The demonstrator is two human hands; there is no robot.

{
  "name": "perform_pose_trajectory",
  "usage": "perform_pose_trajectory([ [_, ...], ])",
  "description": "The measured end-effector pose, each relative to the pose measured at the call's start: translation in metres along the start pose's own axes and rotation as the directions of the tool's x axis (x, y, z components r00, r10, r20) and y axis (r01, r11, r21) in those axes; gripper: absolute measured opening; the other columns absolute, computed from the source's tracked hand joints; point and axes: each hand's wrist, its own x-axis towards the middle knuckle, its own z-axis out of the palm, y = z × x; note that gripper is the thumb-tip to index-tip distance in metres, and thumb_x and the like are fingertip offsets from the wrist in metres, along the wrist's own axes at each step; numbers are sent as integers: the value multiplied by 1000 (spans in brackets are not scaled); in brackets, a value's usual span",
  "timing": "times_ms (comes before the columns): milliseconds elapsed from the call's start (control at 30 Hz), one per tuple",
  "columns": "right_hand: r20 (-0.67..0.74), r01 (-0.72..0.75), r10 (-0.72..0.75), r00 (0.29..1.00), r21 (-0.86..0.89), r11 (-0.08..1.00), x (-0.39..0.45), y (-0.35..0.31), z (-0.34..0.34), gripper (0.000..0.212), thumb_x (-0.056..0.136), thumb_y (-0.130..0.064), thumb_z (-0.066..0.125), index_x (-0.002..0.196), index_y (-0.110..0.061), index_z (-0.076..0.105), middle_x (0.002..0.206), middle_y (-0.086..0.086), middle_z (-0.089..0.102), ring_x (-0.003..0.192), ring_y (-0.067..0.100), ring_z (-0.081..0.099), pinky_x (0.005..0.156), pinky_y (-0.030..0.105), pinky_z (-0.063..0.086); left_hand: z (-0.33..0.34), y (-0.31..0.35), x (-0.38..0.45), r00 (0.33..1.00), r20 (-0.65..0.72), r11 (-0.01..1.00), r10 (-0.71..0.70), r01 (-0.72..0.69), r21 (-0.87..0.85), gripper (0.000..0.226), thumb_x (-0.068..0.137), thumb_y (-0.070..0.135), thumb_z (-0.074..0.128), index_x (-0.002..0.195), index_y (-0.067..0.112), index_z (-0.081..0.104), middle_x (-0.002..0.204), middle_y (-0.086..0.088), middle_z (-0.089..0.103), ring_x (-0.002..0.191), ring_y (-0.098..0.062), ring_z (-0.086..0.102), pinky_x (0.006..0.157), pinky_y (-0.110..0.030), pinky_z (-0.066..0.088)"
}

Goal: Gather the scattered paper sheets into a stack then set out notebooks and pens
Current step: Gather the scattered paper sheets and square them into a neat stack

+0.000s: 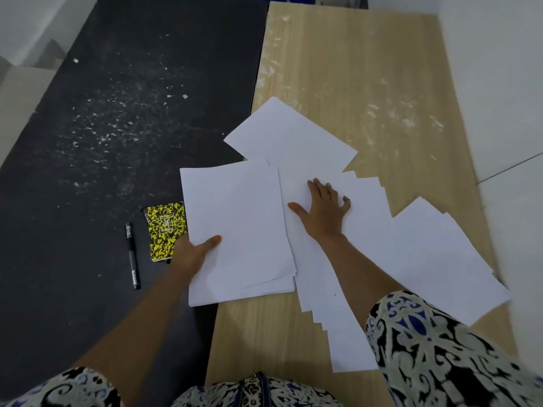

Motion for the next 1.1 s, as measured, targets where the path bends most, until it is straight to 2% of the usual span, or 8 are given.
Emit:
perform_pose_trajectory([
  [167,-40,2,-4,999,-69,998,-12,0,0,65,95,-59,37,148,-23,32,154,-3,34,143,22,26,109,59,12,0,2,-2,1000,5,1000,5,-5,-10,30,82,14,76,108,10,63,94,0,66,79,-10,63,68,-29,52],
  [333,-159,-31,11,987,-123,992,-30,20,2,65,94,-58,38,142,-16,43,137,7,52,128,28,45,105,63,21,-2,3,-5,1000,14,1000,18,-18,-9,31,81,16,77,108,10,63,93,2,67,80,-12,64,66,-28,52],
  [400,-141,-62,42,989,-146,987,-33,24,-3,65,93,-58,40,142,-15,42,133,8,51,124,29,45,106,62,18,-3,1,-3,999,23,1000,24,-24,-6,34,80,16,78,110,8,65,99,-2,69,84,-17,67,72,-33,53],
  [533,-97,-184,168,981,-200,962,-28,12,-19,78,85,-68,41,140,-13,38,132,10,48,123,33,42,110,61,10,-3,0,-3,999,23,999,37,-37,-13,37,80,15,77,113,4,65,103,-8,69,86,-23,66,69,-30,51],
  [633,12,-193,195,981,-94,977,-17,-2,-24,106,73,-83,44,149,-13,20,148,15,31,138,36,26,112,59,7,-2,1,-5,998,30,999,48,-47,-12,34,81,14,77,112,5,65,101,-7,68,82,-16,66,67,-28,51],
  [733,222,-36,41,974,-25,999,-15,-1,-14,127,65,-90,44,153,-16,-10,161,9,-11,147,32,-13,115,58,-1,-2,0,-3,999,19,999,39,-39,-21,33,80,14,77,110,7,65,98,-4,68,83,-15,66,67,-26,51],
  [867,163,-1,-1,987,12,1000,-22,12,-5,111,76,-82,41,154,-18,-4,162,1,-11,148,25,-14,117,53,-2,-3,-2,1,1000,16,1000,18,-18,-11,34,79,16,78,110,8,65,97,-1,68,83,-15,66,76,-34,54],
  [1100,61,6,-6,998,1,1000,-24,12,-9,61,98,-52,39,151,-27,25,161,-4,17,149,26,8,116,55,9,-2,-1,-2,1000,8,1000,23,-23,-11,36,81,15,77,113,5,64,101,-5,67,81,-13,65,64,-26,50],
])
